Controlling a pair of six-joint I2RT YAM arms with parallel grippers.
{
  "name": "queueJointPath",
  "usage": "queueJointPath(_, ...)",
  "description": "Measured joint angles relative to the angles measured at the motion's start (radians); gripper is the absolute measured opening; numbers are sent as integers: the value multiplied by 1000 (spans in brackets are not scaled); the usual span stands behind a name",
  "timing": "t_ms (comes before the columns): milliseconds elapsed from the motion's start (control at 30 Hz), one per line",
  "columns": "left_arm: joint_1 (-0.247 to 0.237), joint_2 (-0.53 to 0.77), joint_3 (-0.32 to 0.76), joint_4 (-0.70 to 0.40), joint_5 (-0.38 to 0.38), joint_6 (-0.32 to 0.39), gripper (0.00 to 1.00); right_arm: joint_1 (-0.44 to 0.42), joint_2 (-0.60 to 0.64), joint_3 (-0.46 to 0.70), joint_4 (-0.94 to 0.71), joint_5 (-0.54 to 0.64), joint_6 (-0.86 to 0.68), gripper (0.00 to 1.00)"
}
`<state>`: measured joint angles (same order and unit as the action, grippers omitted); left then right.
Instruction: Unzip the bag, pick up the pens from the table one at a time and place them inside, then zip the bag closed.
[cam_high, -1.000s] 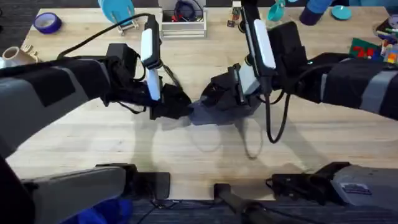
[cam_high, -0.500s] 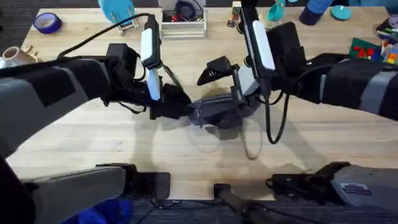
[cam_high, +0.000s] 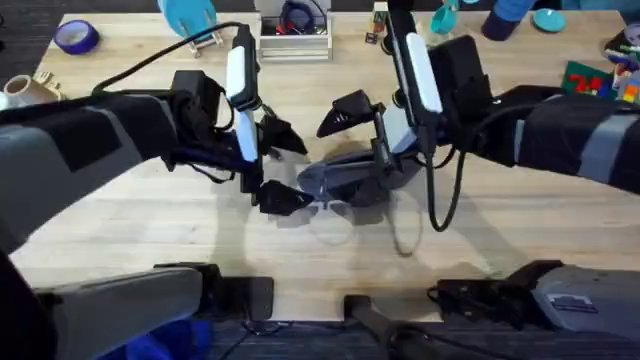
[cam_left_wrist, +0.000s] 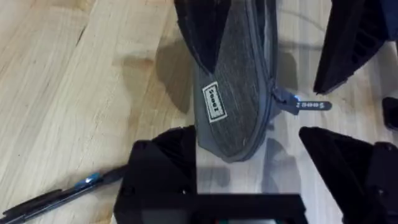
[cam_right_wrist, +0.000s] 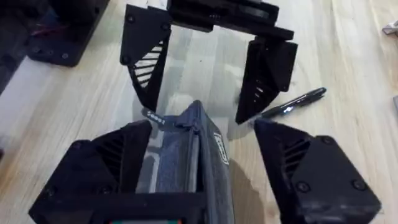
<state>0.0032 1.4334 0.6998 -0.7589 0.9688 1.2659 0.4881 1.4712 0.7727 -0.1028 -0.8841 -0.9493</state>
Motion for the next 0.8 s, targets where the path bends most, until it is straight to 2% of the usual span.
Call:
queueJointPath(233,0,0,0,-1,2,-2,994,1,0,0,-3,-4,0,997)
queueJointPath(333,1,0,0,-17,17,-44,995,1,0,0,-3,-7,0,997)
queueJointPath(467,2,0,14,-105,22,-84,995,1,0,0,-3,-6,14,996)
queueJointPath(633,2,-1,77,-233,-7,-36,997,-5,-40,0,-47,29,57,996)
queueJointPath(800,2,-56,140,-309,-64,-6,996,-15,-143,13,-207,102,79,996)
